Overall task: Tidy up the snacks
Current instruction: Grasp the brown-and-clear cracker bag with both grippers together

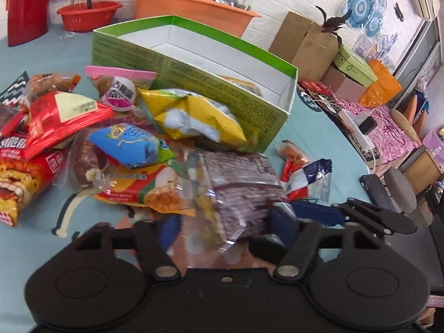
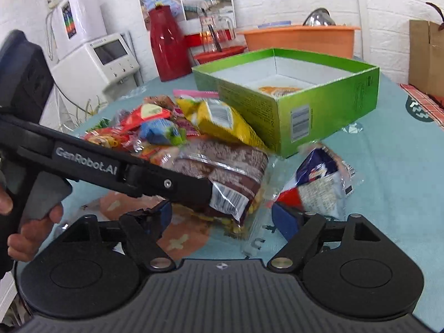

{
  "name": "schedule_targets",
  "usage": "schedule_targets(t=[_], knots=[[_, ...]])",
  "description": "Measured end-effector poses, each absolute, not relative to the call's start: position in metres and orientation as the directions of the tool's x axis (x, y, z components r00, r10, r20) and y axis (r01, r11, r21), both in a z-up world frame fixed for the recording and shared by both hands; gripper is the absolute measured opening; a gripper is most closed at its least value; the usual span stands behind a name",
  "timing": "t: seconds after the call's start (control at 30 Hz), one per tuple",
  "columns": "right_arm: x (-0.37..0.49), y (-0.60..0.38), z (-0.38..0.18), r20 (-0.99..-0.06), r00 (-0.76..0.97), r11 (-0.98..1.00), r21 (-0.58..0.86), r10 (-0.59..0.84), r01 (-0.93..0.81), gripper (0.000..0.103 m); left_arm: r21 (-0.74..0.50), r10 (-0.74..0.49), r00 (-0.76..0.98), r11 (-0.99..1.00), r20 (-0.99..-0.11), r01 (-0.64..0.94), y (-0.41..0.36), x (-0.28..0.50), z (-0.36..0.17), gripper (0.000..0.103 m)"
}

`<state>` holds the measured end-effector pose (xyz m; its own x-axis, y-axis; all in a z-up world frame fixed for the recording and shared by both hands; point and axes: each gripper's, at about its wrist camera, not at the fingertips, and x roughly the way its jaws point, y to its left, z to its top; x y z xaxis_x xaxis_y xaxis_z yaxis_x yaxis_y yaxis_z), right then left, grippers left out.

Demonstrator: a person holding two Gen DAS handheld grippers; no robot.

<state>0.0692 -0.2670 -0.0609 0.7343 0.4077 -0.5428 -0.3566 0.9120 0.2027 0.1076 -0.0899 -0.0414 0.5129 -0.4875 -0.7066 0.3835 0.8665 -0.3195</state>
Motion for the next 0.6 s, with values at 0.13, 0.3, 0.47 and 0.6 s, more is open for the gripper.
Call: schedule_targets(t=[0.13, 0.3, 0.47, 0.6], knots=[[0.057, -0.264, -0.061, -0.54, 0.742, 0.916, 0.193, 0.398, -0.351, 0.079, -0.315, -0.495, 0.522, 0.862, -0.694, 0.398, -0.088, 0.098, -0.039, 0.07], [0.032, -0.271, -0.053, -0.503, 0.763, 0.913, 0.2, 0.406, -0.355, 0.034, -0.275, -0.49, 0.562, 0.862, -0.667, 0.425, -0.087, 0.075, -0.023, 0.066], [0.008, -0.275, -0.042, -0.472, 0.781, 0.912, 0.186, 0.409, -0.366, 0.029, -0.269, -0.513, 0.593, 0.85, -0.621, 0.453, -0.087, 0.06, -0.003, 0.065], [-0.011, -0.273, -0.03, -0.43, 0.799, 0.907, 0.183, 0.421, -0.38, 0.026, -0.258, -0.524, 0.622, 0.844, -0.582, 0.47, -0.09, 0.057, 0.016, 0.064]])
